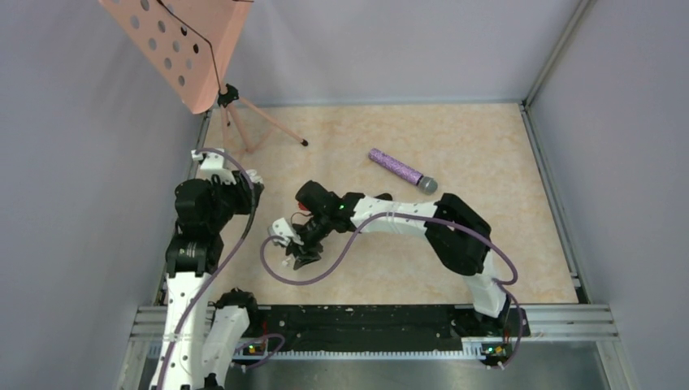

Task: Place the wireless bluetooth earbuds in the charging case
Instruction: Pick up the earbud from the center of the board.

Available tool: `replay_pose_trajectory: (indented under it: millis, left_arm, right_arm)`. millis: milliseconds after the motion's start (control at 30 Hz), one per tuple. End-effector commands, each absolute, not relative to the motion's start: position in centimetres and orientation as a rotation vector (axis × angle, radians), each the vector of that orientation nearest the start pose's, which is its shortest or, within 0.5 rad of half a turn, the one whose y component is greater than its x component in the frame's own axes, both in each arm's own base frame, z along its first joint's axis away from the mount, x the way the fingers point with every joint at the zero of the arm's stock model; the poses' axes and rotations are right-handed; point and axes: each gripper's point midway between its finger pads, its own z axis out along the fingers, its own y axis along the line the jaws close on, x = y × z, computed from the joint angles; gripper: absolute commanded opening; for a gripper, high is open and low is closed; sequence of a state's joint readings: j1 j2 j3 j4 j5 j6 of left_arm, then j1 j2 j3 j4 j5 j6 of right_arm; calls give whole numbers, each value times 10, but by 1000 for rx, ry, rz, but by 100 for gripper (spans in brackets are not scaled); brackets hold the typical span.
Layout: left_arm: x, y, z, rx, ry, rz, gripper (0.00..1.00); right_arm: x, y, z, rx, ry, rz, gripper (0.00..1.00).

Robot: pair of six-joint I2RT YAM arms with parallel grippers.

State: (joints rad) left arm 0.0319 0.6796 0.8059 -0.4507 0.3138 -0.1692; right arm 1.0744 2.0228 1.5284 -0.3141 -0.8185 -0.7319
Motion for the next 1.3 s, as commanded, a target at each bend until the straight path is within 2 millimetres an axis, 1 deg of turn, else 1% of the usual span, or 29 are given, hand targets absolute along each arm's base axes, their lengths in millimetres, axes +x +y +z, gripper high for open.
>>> replay_pose_trajectory:
  millis: [0,100,167,233,367,533,700,1067,1167,1233,1267]
  left_arm:
    - [265,-35,302,-122,1764,-350,0]
    - [263,-26,301,-188,1753,-347,0]
    - [262,-22,298,-224,1750,-350,0]
    - [260,-19,297,-242,1746,-355,0]
    - [257,-21,301,-232,1735,-369,0]
    - [255,-22,304,-213,1730,-366,0]
    - [255,-23,305,-214,1721,-378,0]
    - [256,-23,308,-205,1715,-376,0]
    - [258,-24,307,-200,1718,-380,0]
    - [258,-25,308,-189,1714,-380,0]
    - [258,-26,309,-176,1714,-381,0]
  right_arm:
    - [132,515,107,-2095,938,1134,46]
    - [132,524,102,-2075,886,1104,47]
    - [133,530,92,-2084,897,1073,47]
    - [136,538,87,-2084,912,1047,47]
    - [143,548,74,-2076,973,1013,46]
    - [151,553,61,-2087,1033,976,44]
    - [155,550,50,-2107,1072,950,43]
    - [154,544,26,-2191,1187,954,30]
    - [156,543,19,-2204,1235,936,22]
    - [158,540,19,-2197,1276,922,18]
    - [158,539,23,-2187,1292,919,16]
